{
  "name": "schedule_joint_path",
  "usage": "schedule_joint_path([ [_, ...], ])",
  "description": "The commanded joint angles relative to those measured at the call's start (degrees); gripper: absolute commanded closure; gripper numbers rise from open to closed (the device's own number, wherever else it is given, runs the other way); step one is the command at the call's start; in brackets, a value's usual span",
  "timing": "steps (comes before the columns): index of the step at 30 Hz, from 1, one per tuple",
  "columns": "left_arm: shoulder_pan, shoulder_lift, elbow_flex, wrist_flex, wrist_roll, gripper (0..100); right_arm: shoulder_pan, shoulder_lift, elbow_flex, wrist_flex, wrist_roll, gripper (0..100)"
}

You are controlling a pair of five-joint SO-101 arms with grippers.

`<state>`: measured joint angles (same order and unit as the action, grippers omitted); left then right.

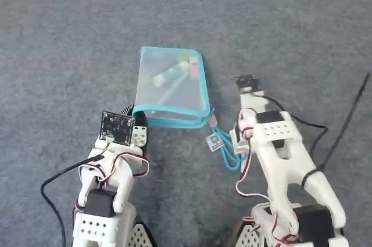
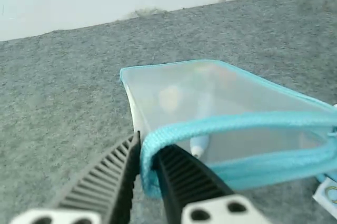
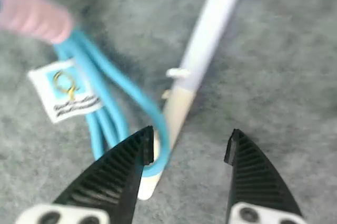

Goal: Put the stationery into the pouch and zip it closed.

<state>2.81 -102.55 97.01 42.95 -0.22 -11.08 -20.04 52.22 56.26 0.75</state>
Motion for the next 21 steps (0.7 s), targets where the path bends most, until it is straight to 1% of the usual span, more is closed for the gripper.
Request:
schedule_joint_path([
  [1,-0.4,0.2,-0.5,-2.7,1.3,99,4.4,-6.5,-1.4,-1.0,-3.4,77.9],
  [4,-0.4,0.2,-0.5,-2.7,1.3,99,5.0,-8.0,-1.4,-1.5,-3.6,77.9],
  [10,-0.4,0.3,-0.5,-2.6,1.3,99,-0.9,-5.3,-2.9,-3.2,-3.6,77.9],
  [16,-0.4,0.1,-0.5,-1.6,1.3,99,1.0,2.4,-9.0,-3.4,-3.6,77.9],
  [21,-0.4,0.1,-0.5,-1.7,1.3,99,1.9,9.2,-10.0,-3.7,-3.6,77.9],
])
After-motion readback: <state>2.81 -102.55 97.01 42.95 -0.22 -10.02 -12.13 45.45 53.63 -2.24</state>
